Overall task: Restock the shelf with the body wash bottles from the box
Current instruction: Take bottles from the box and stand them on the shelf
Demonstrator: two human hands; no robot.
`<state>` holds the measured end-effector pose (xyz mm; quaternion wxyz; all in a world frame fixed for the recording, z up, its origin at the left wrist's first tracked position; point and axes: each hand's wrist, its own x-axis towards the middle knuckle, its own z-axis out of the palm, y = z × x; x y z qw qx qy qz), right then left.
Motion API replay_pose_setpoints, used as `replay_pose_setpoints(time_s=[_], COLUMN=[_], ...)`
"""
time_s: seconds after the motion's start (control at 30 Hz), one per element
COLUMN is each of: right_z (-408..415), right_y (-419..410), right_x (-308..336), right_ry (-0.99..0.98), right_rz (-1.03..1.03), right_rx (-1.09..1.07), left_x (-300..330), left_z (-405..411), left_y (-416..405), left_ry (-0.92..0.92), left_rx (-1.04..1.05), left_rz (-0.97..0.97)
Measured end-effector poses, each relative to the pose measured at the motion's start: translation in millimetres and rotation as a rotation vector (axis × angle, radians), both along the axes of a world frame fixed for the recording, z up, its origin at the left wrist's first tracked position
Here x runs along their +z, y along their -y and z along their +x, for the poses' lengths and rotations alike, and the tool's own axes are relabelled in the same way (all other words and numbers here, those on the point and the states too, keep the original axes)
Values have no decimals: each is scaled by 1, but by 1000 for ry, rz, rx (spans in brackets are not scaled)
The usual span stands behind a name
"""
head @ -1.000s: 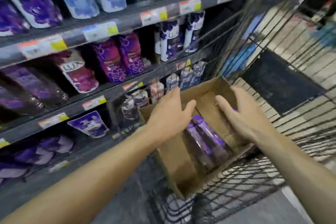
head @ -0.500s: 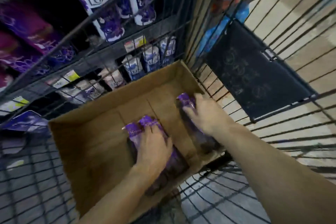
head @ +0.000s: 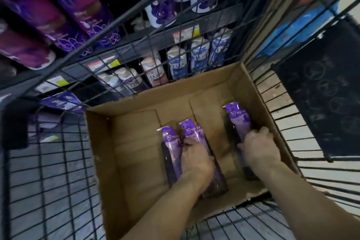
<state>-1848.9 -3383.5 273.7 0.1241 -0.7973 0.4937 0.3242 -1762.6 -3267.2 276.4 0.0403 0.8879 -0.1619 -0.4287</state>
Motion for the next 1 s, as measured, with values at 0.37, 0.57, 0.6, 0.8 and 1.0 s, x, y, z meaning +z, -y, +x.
replay_pose_setpoints(time_s=[0.37,0.57,0.6,0.8,1.0], right_z=[-7,-8,-6,27,85], right_y=[-3,0,-2,-13,-52], right_x=[-12,-5,-1,57,136], right_ry=[271,330,359,601,912], right_rz=[51,160,164,154,-5], right_rx=[-462,-435,-420,-348,-313], left_x=[-16,-9,-4,48,138], left_z=[2,9,11,57,125], left_y=[-11,-15,-17,-27,-64], left_ry=[-85,-155,-166,-94,40], left_rx=[181,251,259,235,206], left_rz=[-105,-215,-246,-442,-634])
